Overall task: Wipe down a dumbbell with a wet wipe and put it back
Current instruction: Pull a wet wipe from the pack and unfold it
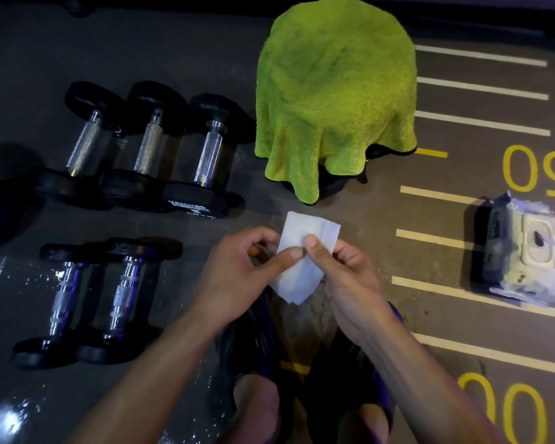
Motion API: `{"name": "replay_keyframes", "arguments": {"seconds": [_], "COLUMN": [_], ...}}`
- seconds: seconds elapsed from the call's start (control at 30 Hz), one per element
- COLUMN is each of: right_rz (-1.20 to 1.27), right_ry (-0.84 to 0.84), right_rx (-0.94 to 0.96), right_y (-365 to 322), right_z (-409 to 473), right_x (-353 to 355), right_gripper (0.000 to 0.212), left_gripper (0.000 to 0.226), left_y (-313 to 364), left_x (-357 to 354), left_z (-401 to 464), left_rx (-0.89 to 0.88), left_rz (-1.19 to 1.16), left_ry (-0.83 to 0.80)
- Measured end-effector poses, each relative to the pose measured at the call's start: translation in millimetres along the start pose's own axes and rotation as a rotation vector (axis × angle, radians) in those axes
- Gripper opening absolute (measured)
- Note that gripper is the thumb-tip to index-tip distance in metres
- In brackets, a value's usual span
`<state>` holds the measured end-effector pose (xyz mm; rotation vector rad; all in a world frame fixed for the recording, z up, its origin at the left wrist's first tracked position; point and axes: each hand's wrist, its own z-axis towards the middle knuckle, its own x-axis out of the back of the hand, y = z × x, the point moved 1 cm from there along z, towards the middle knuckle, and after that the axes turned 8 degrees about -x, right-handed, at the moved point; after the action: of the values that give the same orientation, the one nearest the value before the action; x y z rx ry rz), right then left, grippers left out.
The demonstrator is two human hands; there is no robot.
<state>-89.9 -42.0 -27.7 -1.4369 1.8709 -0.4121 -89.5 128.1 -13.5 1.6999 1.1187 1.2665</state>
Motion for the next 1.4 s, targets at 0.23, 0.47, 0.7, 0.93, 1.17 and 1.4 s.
{"name": "replay_keyframes", "arguments": {"seconds": [0.23,0.47,0.7,0.93,1.17,1.4], "right_rz": [-0.088,-0.222,-0.23,-0.108,-0.163,-0.223], "right_ry": [0.031,-0.028,-0.063,-0.162,-0.148,-0.295], "right_rx": [0.073,0.004,-0.036,0.108,0.166,0.004], "right_y": [-5,-14,-14,-17,-20,-23], "right_z": [6,1,-4,-2,5,21], "right_x": [7,16,21,27,27,14], "right_gripper": [0.031,0.021,0.015,0.023,0.029,0.054], "left_gripper": [0.013,0.02,0.009,0.013,0.033,0.022], "left_y": [2,2,1,9,10,6], "left_x": [-2,1,1,7,22,28], "left_z": [1,-3,-5,1,10,13], "left_rx": [0.087,0.225,0.25,0.063,-0.158,-0.226], "left_rz": [-0.281,-0.33,-0.308,-0.42,-0.125,-0.099], "left_ry": [0.033,-0.056,-0.083,-0.073,-0.15,-0.139]}}
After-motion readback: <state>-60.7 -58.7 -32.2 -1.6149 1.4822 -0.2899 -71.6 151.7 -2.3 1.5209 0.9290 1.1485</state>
